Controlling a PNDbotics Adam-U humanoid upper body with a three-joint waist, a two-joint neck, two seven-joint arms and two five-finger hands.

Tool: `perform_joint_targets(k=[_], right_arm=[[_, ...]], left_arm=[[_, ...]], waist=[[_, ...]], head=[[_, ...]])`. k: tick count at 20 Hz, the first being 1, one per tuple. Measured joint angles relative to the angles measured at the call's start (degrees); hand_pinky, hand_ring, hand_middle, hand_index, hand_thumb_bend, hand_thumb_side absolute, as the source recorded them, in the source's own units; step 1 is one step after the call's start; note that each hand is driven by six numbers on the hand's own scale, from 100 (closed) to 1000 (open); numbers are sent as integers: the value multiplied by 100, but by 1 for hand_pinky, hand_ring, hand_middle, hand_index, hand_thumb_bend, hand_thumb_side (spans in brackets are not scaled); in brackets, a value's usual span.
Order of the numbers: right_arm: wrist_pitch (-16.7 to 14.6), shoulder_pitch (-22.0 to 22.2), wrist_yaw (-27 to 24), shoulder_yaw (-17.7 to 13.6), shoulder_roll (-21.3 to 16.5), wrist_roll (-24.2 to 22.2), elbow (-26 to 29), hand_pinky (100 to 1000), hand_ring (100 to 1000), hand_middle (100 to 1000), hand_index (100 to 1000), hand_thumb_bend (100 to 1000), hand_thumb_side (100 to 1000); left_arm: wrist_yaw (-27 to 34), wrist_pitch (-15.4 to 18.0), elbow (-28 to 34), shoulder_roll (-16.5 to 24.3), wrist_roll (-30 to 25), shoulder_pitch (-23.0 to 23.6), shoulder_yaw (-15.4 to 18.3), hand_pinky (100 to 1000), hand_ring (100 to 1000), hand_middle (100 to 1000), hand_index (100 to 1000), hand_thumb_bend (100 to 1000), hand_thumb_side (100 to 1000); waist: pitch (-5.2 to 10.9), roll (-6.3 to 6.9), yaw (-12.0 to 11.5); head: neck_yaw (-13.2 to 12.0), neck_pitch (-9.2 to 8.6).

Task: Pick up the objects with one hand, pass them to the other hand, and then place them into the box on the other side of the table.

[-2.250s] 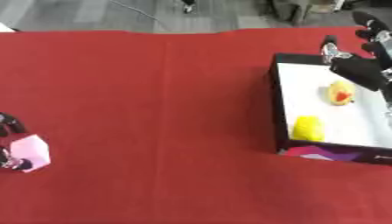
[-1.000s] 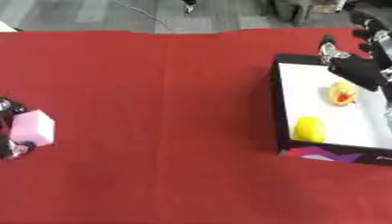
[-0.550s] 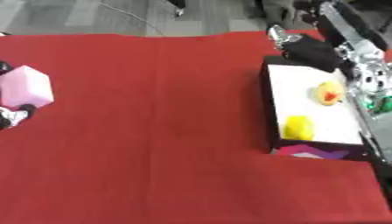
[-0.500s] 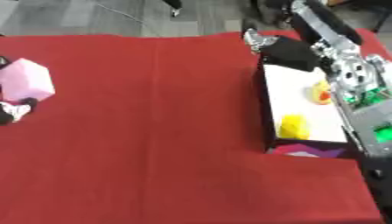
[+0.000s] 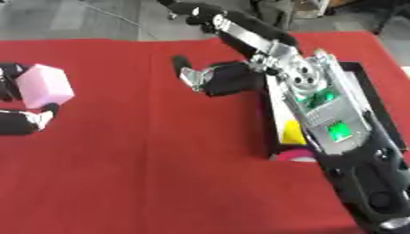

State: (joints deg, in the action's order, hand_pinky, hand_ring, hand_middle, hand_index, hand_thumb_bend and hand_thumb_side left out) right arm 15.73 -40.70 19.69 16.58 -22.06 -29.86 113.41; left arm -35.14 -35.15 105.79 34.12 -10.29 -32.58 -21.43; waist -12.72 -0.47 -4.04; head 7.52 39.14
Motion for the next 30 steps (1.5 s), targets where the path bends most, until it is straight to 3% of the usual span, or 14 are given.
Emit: perform_joint_targets(k=[12, 22, 30], right_arm=[[-183, -391, 440, 490, 525, -777, -154, 1000, 1000, 1000, 1000, 100, 183], [-277, -669, 738, 651, 827, -1008, -445, 1000, 1000, 1000, 1000, 100, 134], [-314, -772, 1092, 715, 945, -1038, -681, 1000, 1000, 1000, 1000, 100, 102]], left_arm=[[-350, 820, -155, -391, 632, -32, -323, 574, 513, 456, 560, 100, 224], [-175, 1120, -110, -496, 864, -68, -452, 549, 488, 412, 519, 100, 315], [61, 1326, -12, -528, 1012, -81, -520, 555, 491, 414, 517, 100, 309]], waist=[[0, -36, 1], [0, -41, 1], [1, -53, -2]], head=[[63, 6], [73, 13], [96, 48]])
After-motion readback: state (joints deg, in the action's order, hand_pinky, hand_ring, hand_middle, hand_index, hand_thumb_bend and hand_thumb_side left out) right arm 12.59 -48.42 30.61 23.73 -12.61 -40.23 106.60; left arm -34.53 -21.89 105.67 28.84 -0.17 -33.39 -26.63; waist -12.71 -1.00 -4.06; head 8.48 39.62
